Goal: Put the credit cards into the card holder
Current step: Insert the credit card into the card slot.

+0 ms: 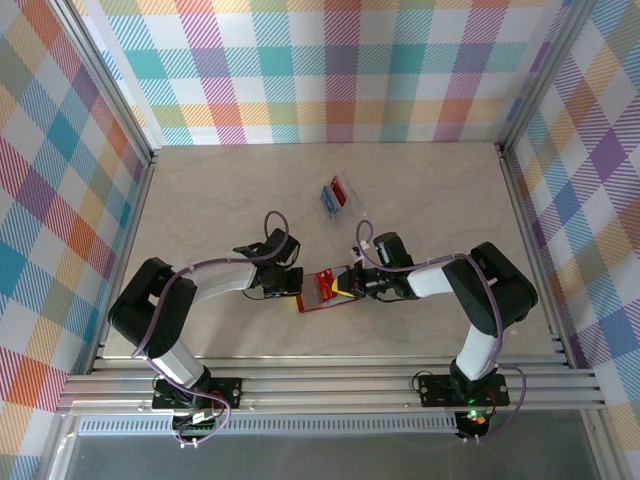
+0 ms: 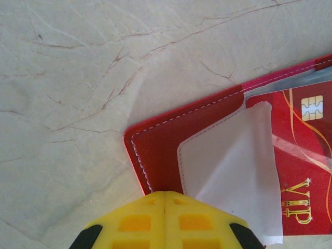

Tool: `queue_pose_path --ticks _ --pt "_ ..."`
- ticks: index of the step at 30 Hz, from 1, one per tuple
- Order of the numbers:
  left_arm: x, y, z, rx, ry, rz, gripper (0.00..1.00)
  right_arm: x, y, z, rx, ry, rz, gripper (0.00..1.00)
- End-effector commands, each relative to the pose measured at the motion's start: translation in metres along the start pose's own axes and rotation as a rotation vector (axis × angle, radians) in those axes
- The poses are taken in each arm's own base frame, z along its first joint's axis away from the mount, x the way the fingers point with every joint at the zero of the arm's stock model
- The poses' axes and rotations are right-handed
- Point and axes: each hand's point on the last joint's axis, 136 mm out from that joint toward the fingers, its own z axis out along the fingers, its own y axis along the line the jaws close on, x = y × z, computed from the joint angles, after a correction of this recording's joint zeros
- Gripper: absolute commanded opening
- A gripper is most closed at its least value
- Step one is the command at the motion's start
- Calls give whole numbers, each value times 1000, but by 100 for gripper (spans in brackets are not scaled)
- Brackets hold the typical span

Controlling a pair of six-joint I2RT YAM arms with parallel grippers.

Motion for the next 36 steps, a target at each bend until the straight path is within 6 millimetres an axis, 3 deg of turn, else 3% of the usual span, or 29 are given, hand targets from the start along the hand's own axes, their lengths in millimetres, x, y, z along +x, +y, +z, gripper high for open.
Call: queue_pose_path --ticks 1,16,36 --pt "22 34 15 -138 77 -4 2 5 14 -1 -51 20 -35 0" --pt "23 33 20 -132 87 -6 2 9 13 -10 -9 -3 -61 0" --pt "25 33 24 -123 96 -8 2 5 11 10 -76 46 -44 0"
